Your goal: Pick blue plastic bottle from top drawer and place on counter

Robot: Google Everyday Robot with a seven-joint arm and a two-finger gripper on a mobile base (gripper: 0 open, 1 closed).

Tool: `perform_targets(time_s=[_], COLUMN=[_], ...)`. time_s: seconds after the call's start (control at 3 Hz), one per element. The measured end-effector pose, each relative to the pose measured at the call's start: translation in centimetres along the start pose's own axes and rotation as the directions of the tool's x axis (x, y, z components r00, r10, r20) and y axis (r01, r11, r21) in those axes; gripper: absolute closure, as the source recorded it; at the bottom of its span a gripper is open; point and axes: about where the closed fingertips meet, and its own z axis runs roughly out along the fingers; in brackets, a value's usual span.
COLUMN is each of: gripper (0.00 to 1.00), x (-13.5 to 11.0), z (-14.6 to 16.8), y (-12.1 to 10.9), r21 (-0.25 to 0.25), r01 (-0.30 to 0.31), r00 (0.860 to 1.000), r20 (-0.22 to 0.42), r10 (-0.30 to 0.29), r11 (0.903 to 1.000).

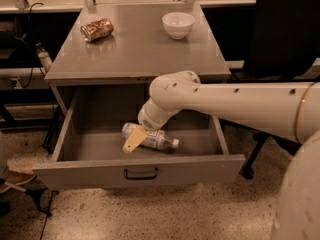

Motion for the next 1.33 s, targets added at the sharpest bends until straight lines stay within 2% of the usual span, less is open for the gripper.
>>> perform_targets(time_s=[0.67, 1.0, 1.33], gripper=[0.47, 0.78, 0.99], x=[0.9, 1.3, 1.5], z=[2.5, 2.8, 2.6], y=[0.6, 1.0, 1.1], r21=[-0.021, -0.032, -0.034], r01=[0.032, 0.040, 0.042], r00=[0.999, 0.999, 0.999], r20=[-0.024, -0.020, -0.010], r10=[-0.033, -0.041, -0.042], r11=[0.9993, 0.9987, 0.9985])
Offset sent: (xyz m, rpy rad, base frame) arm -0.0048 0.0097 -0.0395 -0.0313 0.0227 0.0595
